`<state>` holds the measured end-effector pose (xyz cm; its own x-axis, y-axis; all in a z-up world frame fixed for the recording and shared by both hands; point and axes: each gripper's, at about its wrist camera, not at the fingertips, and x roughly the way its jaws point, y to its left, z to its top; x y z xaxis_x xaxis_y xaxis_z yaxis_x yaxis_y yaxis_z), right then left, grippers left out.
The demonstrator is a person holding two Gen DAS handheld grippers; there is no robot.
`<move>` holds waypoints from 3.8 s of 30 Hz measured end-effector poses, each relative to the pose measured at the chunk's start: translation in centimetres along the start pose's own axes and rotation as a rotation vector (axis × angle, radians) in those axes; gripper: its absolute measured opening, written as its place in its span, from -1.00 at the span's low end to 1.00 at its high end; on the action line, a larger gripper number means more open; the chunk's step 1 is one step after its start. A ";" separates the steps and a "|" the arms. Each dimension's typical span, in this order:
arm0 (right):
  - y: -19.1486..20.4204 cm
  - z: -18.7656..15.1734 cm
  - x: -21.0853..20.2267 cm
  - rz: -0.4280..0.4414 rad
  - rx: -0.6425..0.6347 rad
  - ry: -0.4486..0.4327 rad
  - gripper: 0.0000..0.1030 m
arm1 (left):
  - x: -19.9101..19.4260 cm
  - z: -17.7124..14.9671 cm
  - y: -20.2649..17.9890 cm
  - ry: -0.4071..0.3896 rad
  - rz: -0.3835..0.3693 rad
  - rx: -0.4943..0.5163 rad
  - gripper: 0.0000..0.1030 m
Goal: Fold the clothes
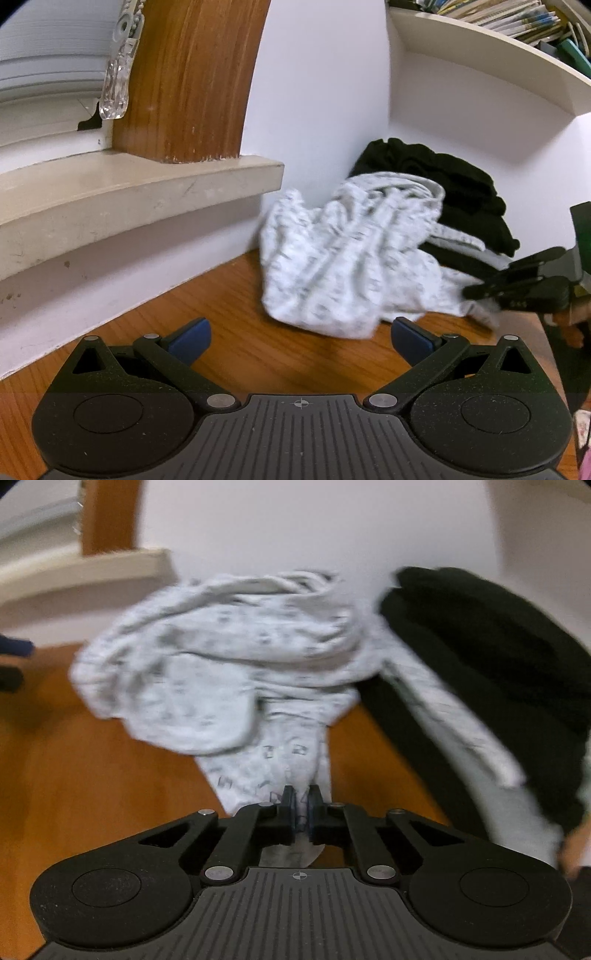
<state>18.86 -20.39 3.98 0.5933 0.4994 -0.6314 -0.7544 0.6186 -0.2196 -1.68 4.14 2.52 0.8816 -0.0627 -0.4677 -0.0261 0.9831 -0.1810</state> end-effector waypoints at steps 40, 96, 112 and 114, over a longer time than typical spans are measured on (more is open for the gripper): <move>-3.5 0.1 3.3 0.374 0.133 -0.154 0.19 | 10.2 5.1 -2.8 0.034 0.060 -0.168 -0.87; 11.5 10.6 2.3 0.381 -0.203 -0.249 -0.77 | -4.1 1.4 6.4 0.146 0.181 -0.222 -0.61; 0.7 11.3 -8.7 0.196 -0.050 -0.491 -0.85 | -20.3 4.4 5.7 -0.101 0.362 -0.160 -0.86; -0.3 10.8 -10.1 0.199 -0.035 -0.502 -0.85 | -22.0 4.5 5.5 -0.115 0.370 -0.153 -0.86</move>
<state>16.09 -19.05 18.40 0.4928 0.8387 -0.2319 -0.8697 0.4661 -0.1624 -19.07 11.70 15.69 0.8462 0.3182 -0.4274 -0.4132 0.8983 -0.1493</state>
